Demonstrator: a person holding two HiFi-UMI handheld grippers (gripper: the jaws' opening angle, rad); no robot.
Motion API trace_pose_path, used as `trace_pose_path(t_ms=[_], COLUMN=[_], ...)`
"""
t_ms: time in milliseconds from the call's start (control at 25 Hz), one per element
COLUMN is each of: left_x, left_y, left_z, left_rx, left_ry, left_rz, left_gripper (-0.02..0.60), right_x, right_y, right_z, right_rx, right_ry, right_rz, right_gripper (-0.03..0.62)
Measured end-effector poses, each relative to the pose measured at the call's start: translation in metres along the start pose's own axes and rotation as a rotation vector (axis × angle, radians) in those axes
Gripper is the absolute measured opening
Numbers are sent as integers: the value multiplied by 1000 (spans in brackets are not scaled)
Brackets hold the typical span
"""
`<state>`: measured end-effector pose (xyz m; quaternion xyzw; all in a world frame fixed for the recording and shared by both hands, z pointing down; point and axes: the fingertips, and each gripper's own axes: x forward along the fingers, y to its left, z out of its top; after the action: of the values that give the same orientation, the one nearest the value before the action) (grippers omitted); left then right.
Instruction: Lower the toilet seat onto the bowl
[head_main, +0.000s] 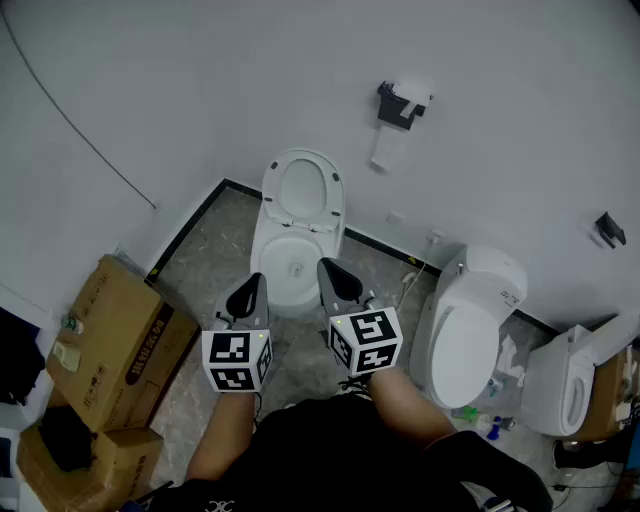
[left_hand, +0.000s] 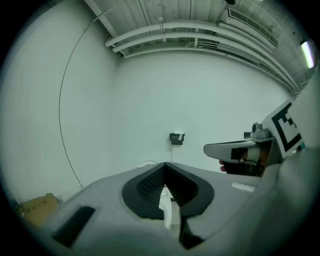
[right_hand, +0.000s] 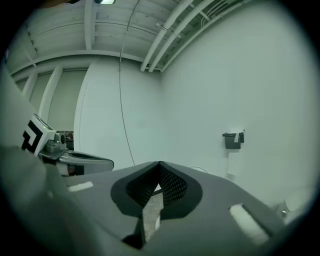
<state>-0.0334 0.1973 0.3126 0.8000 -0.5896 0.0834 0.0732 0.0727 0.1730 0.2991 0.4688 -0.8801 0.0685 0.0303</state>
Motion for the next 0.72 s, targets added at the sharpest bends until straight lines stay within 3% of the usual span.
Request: trace_pose_path(t_ms=[720], left_x=[-24], left_y=[34], left_z=[-23], left_rx=[-56], left_ry=[16], left_rz=[-9], left_gripper=[8], right_x=[-1], right_y=[34], right_z=[-16], right_rx=[24], right_ry=[3], right_rz=[-57], right_gripper=[8])
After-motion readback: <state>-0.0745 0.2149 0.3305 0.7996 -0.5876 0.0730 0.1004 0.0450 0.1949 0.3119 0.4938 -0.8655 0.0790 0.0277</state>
